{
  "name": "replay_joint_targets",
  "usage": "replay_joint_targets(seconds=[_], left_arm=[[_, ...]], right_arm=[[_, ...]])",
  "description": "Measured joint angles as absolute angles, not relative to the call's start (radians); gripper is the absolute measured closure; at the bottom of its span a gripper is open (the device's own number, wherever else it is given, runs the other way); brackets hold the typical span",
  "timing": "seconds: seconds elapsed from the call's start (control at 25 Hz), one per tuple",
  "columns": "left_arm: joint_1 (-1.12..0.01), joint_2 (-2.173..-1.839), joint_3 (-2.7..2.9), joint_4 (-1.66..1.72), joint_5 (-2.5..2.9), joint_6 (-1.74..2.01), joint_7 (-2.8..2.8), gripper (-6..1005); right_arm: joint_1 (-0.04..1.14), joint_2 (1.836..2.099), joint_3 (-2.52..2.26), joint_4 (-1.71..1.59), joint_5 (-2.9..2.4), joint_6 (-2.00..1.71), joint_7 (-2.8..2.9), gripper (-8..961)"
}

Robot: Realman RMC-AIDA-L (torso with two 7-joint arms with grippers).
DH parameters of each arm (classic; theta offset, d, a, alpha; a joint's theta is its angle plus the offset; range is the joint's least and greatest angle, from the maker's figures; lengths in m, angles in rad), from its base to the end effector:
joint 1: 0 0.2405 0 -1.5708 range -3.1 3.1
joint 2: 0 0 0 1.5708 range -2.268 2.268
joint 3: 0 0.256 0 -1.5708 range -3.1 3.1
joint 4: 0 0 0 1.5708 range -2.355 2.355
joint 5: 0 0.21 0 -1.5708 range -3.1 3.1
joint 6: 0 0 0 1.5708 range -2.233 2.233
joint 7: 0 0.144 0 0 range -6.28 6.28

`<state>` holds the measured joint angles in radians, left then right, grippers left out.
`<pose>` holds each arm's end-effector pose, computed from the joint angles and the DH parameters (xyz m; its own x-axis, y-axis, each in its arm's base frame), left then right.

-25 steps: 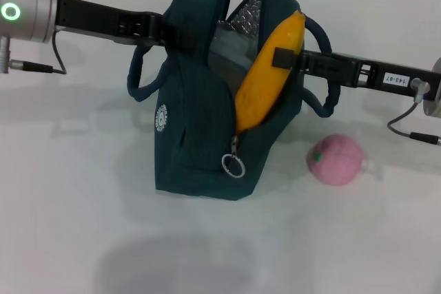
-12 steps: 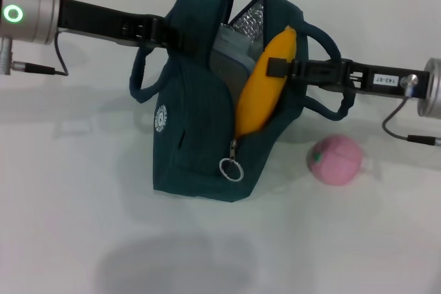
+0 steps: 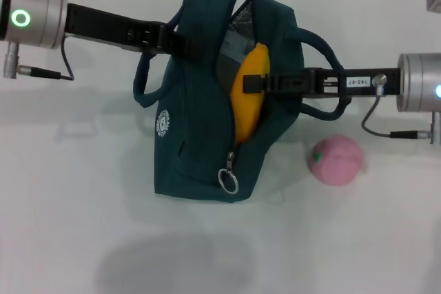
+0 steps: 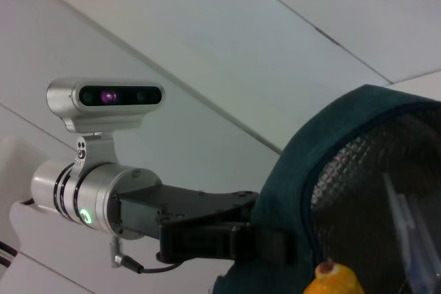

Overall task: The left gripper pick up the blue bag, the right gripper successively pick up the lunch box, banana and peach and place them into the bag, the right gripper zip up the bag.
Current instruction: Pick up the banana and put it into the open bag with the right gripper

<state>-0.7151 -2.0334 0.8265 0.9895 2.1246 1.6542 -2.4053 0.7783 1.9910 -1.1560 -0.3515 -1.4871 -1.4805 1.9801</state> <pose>-0.1731 0.3807 0.0444 0.5429 0.7819 0.3064 0.8075 -0.5863 0.0654 0.1752 0.3667 -0.0347 0.4215 -0.7956 -0.4351 -0.7088 -0.5884 0.3892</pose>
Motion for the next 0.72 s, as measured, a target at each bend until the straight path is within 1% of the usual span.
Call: replay_joint_targets(seconds=[0.72], left_arm=[[-0.732,-2.034,0.827,0.989,2.124,1.67,-2.408,962]], right_arm=[[0.832,1.987,-1.152,-0.439,-1.575,-1.436,2.066,460]])
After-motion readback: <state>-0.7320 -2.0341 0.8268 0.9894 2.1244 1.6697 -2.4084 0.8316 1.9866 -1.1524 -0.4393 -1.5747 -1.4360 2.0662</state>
